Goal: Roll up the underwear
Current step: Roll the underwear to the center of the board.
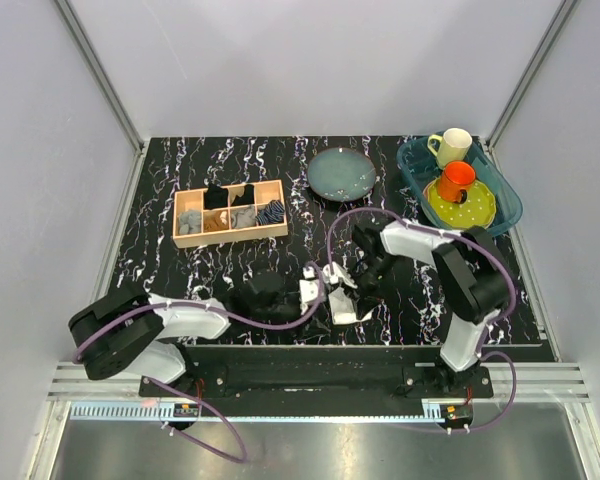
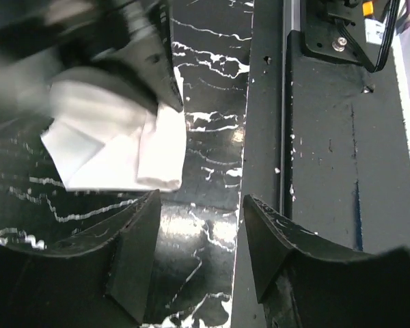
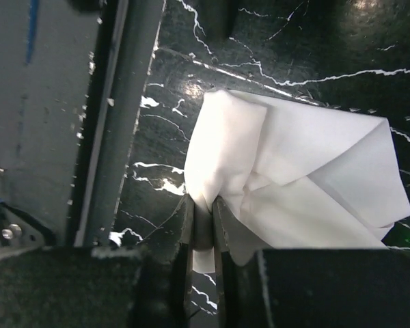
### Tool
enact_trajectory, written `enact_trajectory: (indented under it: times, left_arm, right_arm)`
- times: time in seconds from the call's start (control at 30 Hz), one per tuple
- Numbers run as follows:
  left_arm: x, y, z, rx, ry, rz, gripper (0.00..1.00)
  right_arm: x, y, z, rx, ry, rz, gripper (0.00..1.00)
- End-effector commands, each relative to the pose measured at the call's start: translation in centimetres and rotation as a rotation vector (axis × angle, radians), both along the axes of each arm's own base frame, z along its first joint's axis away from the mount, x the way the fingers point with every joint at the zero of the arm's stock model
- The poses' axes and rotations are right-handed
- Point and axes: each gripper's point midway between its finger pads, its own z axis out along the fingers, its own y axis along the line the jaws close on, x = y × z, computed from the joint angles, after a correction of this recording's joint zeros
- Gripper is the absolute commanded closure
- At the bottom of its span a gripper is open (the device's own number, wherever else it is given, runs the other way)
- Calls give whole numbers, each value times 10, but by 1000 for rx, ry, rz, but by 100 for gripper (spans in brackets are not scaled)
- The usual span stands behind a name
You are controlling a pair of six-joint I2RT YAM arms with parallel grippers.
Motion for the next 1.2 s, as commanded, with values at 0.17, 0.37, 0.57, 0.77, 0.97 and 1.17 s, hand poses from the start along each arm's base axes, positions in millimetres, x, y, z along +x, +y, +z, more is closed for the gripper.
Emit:
enact_trajectory:
  times: [0.17, 0.37, 0.57, 0.77, 0.97, 1.17]
  left_arm:
    - [21, -56, 1, 179, -345, -111, 43]
    - [26, -70, -29, 309, -364, -142, 43]
    - [24, -71, -43, 360, -339, -158, 59]
    - [15, -73, -47, 359, -199, -208, 100]
    - [15, -61, -49, 308, 77, -219, 100]
    - [23, -62, -46, 300, 325, -230, 100]
  right_arm:
    - [-7, -8, 17, -23, 262, -99, 88]
    - [-5, -10, 17, -17, 269, -112, 87]
    - [-2, -9, 15, -18, 259, -131, 86]
    - [11, -12, 24, 25, 215, -212, 66]
    - [51, -42, 65, 166, 49, -398, 52]
    - [47, -64, 83, 209, -125, -407, 49]
